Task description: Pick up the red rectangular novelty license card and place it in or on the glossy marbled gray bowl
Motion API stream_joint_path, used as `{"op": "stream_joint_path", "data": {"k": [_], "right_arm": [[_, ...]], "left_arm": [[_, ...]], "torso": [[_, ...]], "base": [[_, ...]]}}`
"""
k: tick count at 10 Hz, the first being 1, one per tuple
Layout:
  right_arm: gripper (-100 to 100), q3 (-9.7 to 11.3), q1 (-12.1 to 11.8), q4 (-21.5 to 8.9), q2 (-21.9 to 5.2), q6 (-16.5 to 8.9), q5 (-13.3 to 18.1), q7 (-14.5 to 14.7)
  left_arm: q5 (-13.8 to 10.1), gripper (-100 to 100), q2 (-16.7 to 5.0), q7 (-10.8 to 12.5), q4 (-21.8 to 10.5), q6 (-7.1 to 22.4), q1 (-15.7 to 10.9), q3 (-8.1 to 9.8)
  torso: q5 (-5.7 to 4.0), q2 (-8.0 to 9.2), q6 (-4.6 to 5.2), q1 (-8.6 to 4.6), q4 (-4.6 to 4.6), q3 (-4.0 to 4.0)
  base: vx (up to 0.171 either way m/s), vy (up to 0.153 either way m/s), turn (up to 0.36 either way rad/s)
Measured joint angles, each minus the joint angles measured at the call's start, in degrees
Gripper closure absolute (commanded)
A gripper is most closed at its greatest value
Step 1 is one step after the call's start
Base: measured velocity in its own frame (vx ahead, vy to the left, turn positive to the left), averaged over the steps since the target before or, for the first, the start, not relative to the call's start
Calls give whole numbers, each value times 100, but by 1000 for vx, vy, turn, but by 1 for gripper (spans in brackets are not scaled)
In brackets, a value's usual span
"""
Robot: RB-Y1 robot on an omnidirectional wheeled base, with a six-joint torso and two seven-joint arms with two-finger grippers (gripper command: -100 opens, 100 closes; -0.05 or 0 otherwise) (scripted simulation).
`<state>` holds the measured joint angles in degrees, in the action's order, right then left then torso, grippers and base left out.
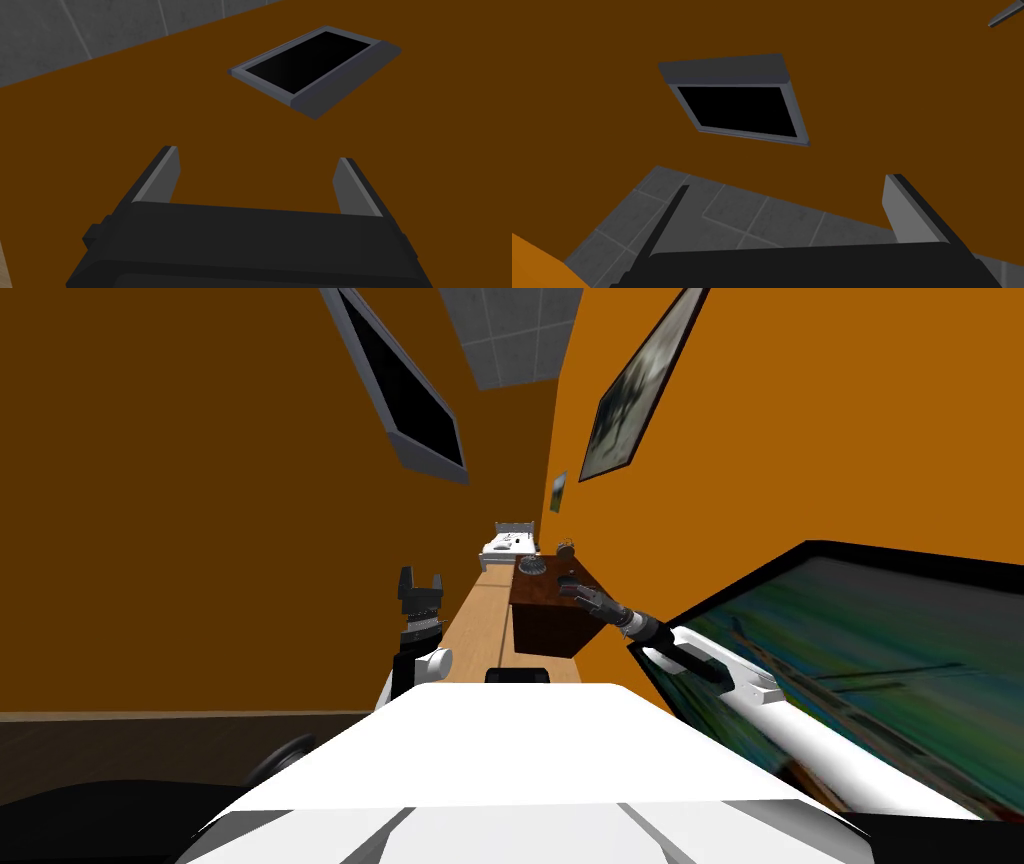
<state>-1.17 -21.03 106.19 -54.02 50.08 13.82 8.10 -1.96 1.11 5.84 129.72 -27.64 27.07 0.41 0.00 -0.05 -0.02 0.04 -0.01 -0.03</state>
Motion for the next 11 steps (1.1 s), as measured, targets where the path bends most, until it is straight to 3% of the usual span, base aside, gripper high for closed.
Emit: {"op": "stream_joint_path", "data": {"k": [11], "right_arm": [[-100, -22, -31, -981, -1770, 369, 469, 100]], "left_arm": [[0, 0, 0, 0, 0, 0, 0, 0]], "torso": [[0, 0, 1, 1, 0, 0]], "base": [[14, 11, 52]]}}
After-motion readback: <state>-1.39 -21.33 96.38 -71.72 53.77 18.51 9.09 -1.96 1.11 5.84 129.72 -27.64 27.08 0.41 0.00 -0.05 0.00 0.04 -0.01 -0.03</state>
